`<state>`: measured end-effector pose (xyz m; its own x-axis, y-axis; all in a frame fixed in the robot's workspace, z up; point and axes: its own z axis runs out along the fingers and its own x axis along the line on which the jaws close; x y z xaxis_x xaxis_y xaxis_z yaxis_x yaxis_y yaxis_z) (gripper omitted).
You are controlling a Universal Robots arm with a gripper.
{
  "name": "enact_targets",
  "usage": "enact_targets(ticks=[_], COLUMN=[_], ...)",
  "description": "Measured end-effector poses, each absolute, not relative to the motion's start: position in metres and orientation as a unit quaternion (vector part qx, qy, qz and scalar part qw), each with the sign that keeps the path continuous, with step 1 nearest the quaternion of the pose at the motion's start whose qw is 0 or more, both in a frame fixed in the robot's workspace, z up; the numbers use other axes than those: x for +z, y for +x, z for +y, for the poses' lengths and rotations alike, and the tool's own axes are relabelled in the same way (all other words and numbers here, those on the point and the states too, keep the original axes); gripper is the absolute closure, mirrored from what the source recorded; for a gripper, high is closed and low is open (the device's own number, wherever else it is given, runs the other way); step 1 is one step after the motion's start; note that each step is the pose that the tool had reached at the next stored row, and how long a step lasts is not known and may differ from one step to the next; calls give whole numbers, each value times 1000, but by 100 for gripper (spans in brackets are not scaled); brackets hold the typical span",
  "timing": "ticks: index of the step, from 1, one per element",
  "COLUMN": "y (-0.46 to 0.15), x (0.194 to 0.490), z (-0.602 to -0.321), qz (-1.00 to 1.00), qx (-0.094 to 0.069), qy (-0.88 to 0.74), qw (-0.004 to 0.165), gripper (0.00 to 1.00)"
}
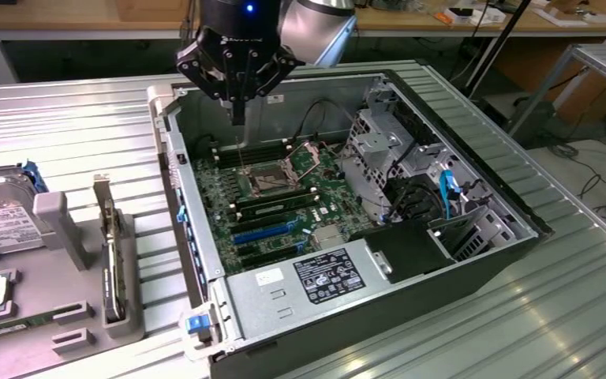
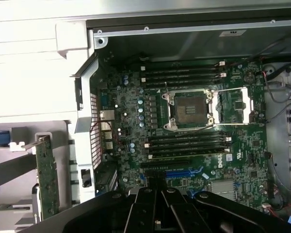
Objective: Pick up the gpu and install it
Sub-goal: 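Reach for the gpu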
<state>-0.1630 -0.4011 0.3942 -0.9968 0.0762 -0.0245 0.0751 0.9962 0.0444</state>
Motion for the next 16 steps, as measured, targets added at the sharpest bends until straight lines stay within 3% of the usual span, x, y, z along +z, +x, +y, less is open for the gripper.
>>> enact_targets(ticks=[16], y=[-181], x=[394], z=[-403], qz=[999], qx=[22], qy=[38], qw=[13], gripper=[89])
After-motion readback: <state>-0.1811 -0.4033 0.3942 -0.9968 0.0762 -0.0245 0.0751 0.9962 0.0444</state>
